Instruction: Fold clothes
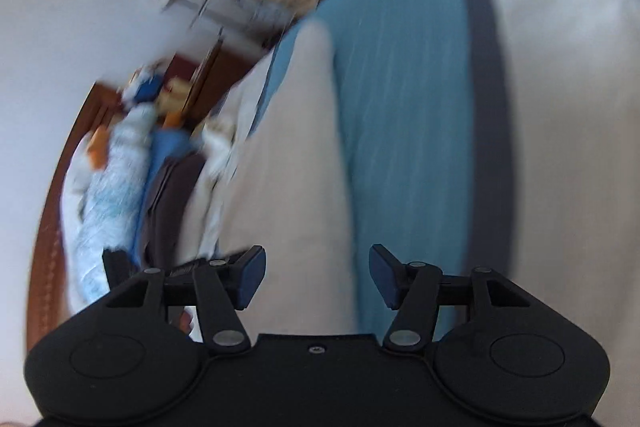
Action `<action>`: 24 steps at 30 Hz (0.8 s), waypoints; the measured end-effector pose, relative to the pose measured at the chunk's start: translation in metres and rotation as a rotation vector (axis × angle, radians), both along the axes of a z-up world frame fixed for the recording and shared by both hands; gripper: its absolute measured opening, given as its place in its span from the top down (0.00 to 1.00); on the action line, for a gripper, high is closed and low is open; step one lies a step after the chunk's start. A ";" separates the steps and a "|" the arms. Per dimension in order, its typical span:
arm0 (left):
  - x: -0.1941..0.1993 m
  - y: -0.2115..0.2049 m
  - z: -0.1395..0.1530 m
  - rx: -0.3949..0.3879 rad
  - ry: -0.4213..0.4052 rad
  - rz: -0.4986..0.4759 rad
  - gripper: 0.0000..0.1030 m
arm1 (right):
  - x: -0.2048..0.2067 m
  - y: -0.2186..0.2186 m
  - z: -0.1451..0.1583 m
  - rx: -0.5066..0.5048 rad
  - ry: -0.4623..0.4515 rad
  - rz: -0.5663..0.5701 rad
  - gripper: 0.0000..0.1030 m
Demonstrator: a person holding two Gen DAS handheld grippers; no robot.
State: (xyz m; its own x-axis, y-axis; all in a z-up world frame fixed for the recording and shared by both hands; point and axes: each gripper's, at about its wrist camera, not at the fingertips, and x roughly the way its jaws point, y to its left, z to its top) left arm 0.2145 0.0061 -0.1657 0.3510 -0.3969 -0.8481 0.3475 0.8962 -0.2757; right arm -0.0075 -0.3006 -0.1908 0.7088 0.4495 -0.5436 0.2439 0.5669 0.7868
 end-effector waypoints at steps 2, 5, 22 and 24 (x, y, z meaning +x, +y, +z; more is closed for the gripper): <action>-0.007 -0.003 0.005 0.070 -0.045 0.004 0.57 | 0.015 0.024 -0.010 -0.078 0.028 0.049 0.37; -0.012 -0.004 0.011 0.134 -0.086 0.021 0.43 | 0.027 0.047 -0.020 -0.114 0.016 0.067 0.31; -0.007 -0.035 0.044 -0.208 -0.199 -0.188 0.83 | 0.039 0.079 0.036 -0.467 -0.259 0.034 0.70; -0.013 -0.048 0.048 -0.201 -0.179 -0.240 0.77 | 0.017 0.079 0.044 -0.497 -0.253 -0.042 0.70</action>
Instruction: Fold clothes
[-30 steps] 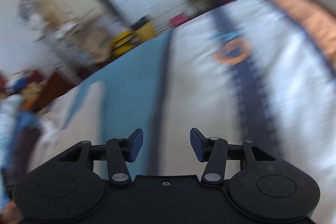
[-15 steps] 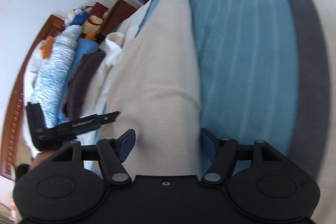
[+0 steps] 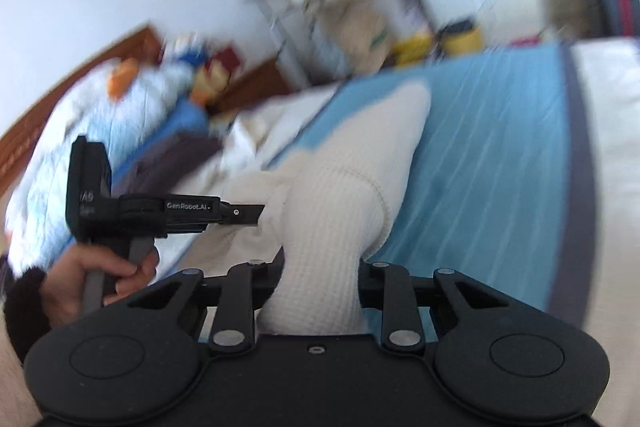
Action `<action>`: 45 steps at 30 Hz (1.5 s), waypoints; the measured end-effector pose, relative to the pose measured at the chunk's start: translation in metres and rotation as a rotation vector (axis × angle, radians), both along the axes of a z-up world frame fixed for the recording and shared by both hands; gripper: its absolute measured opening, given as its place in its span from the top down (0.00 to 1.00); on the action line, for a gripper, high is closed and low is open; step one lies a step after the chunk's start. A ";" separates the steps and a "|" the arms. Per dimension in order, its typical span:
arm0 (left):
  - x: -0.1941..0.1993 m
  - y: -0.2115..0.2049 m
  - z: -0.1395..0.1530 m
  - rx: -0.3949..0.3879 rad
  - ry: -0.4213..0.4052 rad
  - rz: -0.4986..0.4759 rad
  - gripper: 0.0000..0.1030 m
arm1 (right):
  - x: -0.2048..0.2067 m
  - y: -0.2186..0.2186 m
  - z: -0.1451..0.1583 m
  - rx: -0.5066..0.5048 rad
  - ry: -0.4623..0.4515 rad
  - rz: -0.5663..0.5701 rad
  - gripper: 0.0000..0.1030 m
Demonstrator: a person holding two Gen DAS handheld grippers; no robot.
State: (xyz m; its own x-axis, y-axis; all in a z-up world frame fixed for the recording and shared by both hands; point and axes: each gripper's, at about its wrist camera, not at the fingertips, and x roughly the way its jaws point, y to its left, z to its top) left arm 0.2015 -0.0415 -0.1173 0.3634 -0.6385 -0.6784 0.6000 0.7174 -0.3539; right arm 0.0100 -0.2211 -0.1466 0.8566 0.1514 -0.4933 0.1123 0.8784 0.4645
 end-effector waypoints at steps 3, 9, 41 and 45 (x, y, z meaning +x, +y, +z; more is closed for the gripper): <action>0.001 -0.008 -0.028 0.196 0.116 0.031 0.54 | -0.019 0.001 -0.015 -0.030 0.160 -0.034 0.69; 0.004 0.046 -0.019 0.112 0.169 0.244 0.44 | -0.020 -0.029 -0.022 0.133 0.272 -0.044 0.56; 0.106 -0.027 -0.004 -0.251 -0.063 0.127 0.88 | 0.130 -0.119 -0.021 -0.044 0.020 0.204 0.77; 0.110 -0.048 0.017 -0.254 -0.209 0.193 0.49 | 0.115 -0.127 0.024 -0.183 -0.166 0.101 0.78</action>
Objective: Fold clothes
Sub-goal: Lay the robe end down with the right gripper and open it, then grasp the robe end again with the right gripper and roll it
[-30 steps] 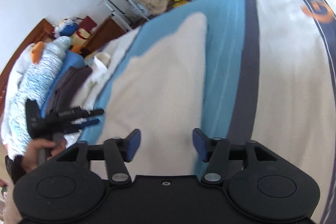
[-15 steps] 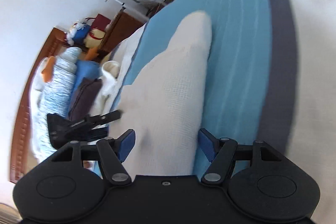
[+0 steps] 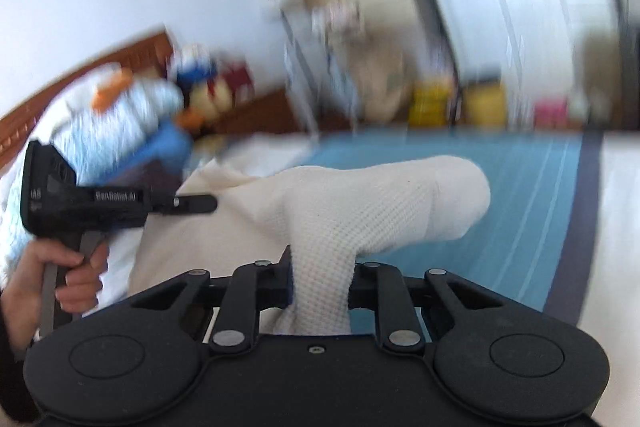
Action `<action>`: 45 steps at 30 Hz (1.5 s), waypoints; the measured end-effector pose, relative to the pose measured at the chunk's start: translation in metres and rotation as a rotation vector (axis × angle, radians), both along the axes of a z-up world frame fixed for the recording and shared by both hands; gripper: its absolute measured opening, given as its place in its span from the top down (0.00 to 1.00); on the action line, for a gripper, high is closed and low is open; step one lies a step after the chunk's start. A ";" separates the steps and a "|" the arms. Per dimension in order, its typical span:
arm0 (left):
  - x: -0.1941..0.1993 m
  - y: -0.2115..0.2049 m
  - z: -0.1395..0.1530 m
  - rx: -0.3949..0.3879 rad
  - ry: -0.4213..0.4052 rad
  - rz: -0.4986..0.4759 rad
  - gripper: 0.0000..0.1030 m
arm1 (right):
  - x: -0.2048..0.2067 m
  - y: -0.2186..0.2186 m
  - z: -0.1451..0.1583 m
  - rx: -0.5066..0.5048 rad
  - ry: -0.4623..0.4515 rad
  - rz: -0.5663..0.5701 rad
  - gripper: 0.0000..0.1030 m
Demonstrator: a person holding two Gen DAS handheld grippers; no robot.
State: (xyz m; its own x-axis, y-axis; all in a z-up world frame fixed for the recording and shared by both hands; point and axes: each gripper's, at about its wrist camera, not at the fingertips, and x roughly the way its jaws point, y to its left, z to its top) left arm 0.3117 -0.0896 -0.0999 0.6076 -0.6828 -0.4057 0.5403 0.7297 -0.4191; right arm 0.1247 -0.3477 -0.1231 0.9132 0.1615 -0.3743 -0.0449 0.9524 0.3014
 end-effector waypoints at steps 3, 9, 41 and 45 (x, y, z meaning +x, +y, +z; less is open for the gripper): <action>0.000 -0.010 -0.015 0.235 -0.006 0.108 0.32 | -0.001 -0.020 -0.001 -0.081 0.084 -0.178 0.51; 0.002 0.028 -0.062 0.292 0.429 -0.016 0.32 | -0.024 -0.061 -0.035 0.024 0.366 -0.388 0.35; -0.049 0.068 -0.071 0.588 0.388 0.142 0.32 | -0.131 0.068 -0.044 0.185 0.510 -0.173 0.41; -0.041 0.106 -0.075 0.126 0.634 0.101 0.32 | -0.130 0.057 -0.040 0.269 0.448 -0.198 0.39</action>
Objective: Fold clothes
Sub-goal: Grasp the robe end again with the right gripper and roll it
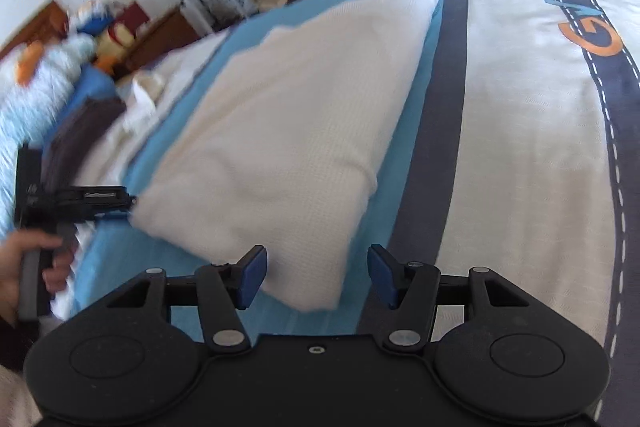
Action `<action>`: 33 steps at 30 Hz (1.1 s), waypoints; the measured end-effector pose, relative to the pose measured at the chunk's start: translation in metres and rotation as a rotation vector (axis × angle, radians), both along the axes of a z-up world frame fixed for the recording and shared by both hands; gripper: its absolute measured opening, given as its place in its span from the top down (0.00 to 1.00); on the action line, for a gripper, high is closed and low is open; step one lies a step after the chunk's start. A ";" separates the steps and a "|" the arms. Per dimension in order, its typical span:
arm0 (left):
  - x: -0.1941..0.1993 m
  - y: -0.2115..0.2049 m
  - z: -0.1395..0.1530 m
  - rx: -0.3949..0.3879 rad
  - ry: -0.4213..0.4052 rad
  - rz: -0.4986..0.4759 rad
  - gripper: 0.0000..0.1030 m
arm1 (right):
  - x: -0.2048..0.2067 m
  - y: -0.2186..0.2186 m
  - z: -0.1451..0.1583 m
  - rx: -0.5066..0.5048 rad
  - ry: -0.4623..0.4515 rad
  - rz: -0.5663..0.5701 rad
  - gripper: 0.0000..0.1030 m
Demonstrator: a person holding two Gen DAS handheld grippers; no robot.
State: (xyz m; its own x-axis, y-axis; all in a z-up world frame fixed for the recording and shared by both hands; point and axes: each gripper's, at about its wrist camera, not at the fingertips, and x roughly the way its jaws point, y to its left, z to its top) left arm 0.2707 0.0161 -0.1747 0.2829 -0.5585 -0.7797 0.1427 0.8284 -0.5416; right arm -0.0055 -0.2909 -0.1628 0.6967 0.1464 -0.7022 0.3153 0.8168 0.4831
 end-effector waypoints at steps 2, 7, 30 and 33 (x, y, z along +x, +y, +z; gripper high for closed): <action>0.000 0.006 -0.002 -0.110 0.049 0.013 0.31 | 0.003 -0.009 -0.004 0.081 -0.035 -0.031 0.35; 0.000 -0.019 -0.008 -0.054 0.074 -0.077 0.29 | 0.013 -0.024 -0.041 0.331 -0.015 -0.080 0.33; -0.011 -0.058 -0.044 -0.405 0.325 0.100 0.22 | 0.040 -0.021 -0.021 0.572 -0.295 0.009 0.74; -0.006 -0.066 -0.030 -0.366 0.175 0.075 0.66 | 0.042 -0.020 -0.019 0.561 -0.296 0.026 0.74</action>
State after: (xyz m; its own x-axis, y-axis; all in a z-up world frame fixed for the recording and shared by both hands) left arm 0.2645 -0.0503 -0.2043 0.2144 -0.7907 -0.5734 -0.0309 0.5813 -0.8131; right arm 0.0367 -0.3106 -0.1815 0.8409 0.4554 -0.2924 0.0867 0.4199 0.9034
